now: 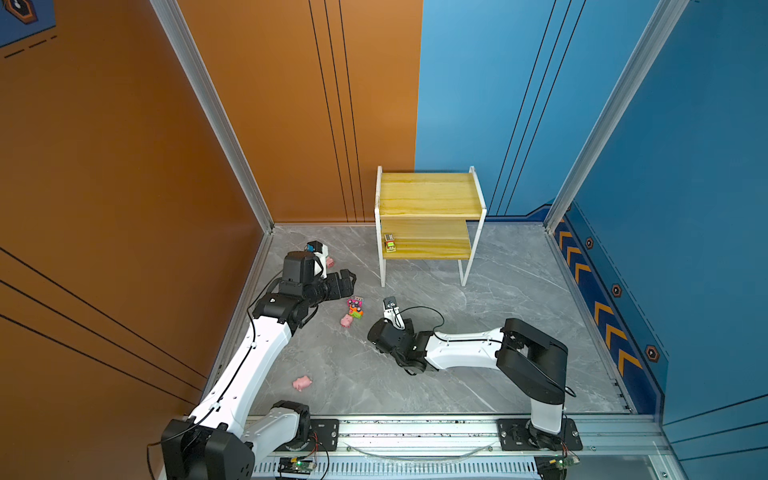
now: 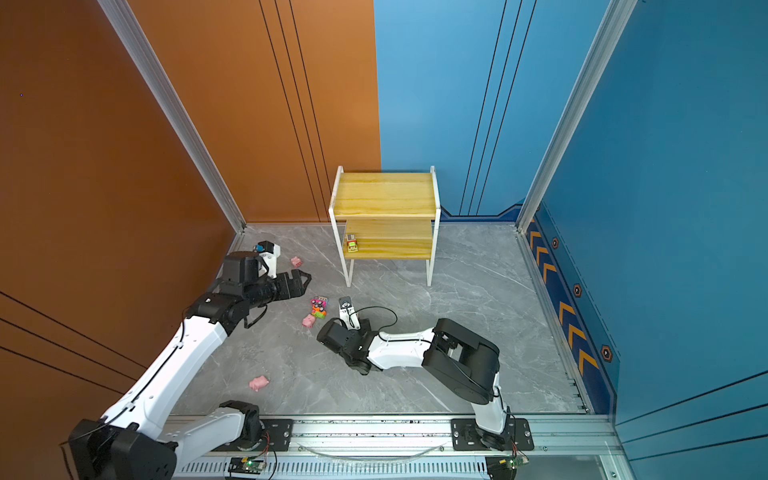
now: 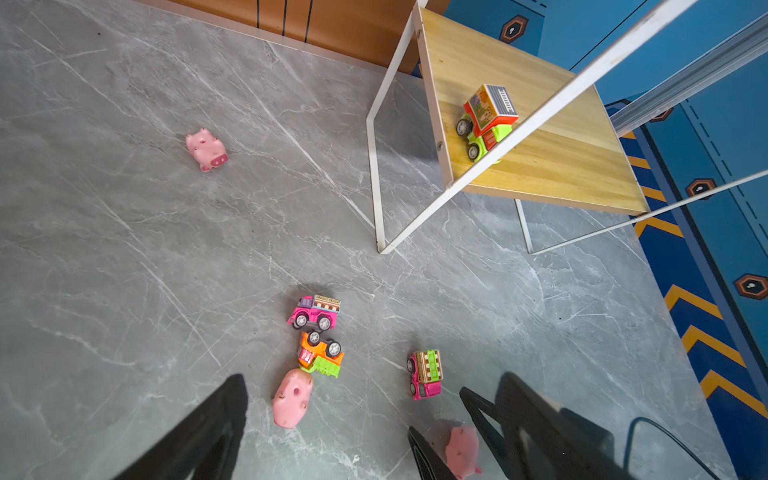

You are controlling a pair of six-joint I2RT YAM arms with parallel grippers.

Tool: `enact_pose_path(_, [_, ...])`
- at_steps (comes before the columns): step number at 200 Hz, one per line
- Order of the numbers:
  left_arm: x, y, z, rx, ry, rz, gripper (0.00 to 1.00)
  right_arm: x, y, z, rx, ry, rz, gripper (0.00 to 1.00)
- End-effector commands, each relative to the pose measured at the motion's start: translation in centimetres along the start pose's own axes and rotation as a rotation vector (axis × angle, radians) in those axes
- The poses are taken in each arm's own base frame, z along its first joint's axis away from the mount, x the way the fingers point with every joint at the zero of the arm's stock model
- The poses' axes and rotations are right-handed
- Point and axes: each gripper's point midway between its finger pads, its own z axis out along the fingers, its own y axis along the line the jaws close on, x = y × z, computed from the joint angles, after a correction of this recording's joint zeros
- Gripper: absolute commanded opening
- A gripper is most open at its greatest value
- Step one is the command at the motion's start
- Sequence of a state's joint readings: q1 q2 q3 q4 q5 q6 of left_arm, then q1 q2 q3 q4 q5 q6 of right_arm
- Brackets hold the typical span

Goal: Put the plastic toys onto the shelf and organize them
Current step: 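Close right gripper on the pink truck and lift it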

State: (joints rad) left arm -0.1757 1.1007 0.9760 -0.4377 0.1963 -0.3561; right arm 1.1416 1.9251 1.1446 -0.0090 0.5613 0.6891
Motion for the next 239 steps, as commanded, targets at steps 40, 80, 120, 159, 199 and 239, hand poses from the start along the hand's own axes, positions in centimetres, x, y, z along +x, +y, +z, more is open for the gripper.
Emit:
enact_pose_path(40, [-0.1, -0.4, -0.2, 0.043, -0.011, -0.017, 0.93, 0.4, -0.6, 1.9, 0.039, 0.040, 0.045, 0.65])
enact_pose_path(80, [-0.1, -0.5, -0.2, 0.048, -0.015, -0.019, 0.92, 1.0, -0.5, 2.8, 0.048, 0.055, 0.049, 0.54])
enact_pose_path(120, [0.0, -0.6, -0.2, 0.060, -0.013, -0.019, 0.92, 1.5, -1.0, 4.0, 0.070, 0.070, 0.060, 0.42])
enact_pose_path(159, [0.0, -0.7, -0.2, 0.066, -0.018, -0.020, 0.92, 1.0, -0.7, 4.0, 0.052, 0.049, 0.035, 0.30])
enact_pose_path(199, [0.0, -0.8, -0.2, 0.074, -0.017, -0.021, 0.92, -0.7, -0.3, 2.2, -0.010, -0.001, -0.017, 0.23])
enact_pose_path(239, [0.0, -0.9, -0.2, 0.085, -0.016, -0.026, 0.92, -1.7, 0.9, -0.6, -0.181, -0.028, -0.118, 0.23])
